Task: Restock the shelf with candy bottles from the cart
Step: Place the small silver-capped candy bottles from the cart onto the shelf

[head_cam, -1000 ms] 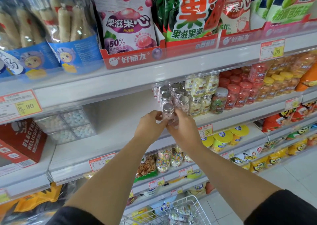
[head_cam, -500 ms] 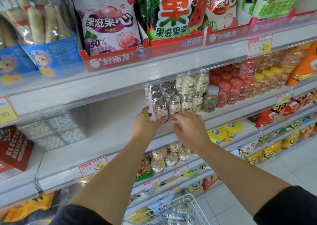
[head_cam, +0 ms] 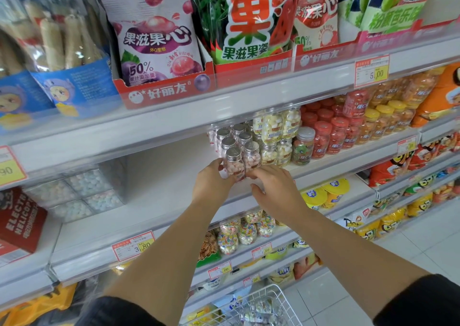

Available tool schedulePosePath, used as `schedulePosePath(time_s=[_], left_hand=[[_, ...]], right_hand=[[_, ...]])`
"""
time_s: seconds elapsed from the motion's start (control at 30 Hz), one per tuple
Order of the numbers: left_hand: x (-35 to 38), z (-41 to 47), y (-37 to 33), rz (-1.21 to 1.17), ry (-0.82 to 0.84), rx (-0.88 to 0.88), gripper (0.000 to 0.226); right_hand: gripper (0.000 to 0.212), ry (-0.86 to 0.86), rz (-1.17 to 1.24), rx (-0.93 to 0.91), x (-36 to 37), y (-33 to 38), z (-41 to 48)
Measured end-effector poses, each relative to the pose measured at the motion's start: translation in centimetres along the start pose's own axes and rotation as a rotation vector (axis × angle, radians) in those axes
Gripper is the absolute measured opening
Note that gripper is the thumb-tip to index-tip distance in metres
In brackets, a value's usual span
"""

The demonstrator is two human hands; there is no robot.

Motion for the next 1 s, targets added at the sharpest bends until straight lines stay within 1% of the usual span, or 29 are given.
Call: schedulePosePath(time_s=[0.07,0.13,0.2,0.27,0.33,0.4,0.53,0.57,0.6,0.73,0.8,0.9,1.0], left_hand=[[-0.1,-0.3,0.0,0.005,-0.005,-0.008,0.06],[-0.4,-1.4,0.1,-0.028,-0.032,0.006,0.062],[-0.8,-3.1,0.5,-0.053,-0.095,0.073,0.057],[-1.1,-5.6,1.6,-0.081,-0.161,0.167,0.05],[-1.1,-8.3,3.4,-0.104,-0.191,0.23,0.04],[-0.5,-10.9,5.8,-0.097,-0.188,0.226,0.032],[3.1,-14.6,12.0,-0.084,-0.124,0.04,0.028],[4.9,-16.1,14.2,-0.09,-0.107,-0.036,0.028],[5.9,-17.0,15.5,-0.103,-0.092,-0.09,0.028],[11.7,-21.3,22.3,-0.112,-0.071,-0.281,0.024],[14.5,-23.2,25.8,-0.11,-0.067,-0.368,0.026],[17.9,-25.0,31.1,-0.1,-0.009,-0.513,0.029],[21.1,-25.8,36.7,-0.079,0.084,-0.651,0.03]], right_hand=[[0.026,-0.02,0.007,-0.017,-0.2,0.0,-0.5],[0.026,-0.061,0.018,-0.047,-0.5,0.3,-1.3],[0.023,-0.125,0.024,-0.085,-0.7,1.0,-2.6],[0.021,-0.154,0.054,-0.124,-0.6,1.8,-4.2],[0.018,-0.121,0.123,-0.154,-0.1,2.2,-6.3],[0.016,-0.019,0.221,-0.137,1.1,2.3,-8.7],[0.017,0.326,0.317,-0.043,4.9,1.6,-14.3],[0.019,0.428,0.338,-0.032,6.3,1.3,-16.2],[0.019,0.488,0.352,-0.009,6.9,1.1,-17.5],[0.019,0.709,0.36,0.064,10.2,0.1,-23.3],[0.02,0.794,0.358,0.095,12.5,-0.8,-26.3],[0.02,0.911,0.36,0.162,16.3,-1.8,-30.3],[0.019,1.055,0.331,0.194,20.8,-2.9,-33.7]])
Point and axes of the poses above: each hand's wrist, its own z-axis towards the middle knuckle, its own x-axis out of the palm, y = z × x, the point moved 1 cm from there along z, towards the middle knuckle, and after that the axes turned 14 degrees about -x, right-handed, at the moved point
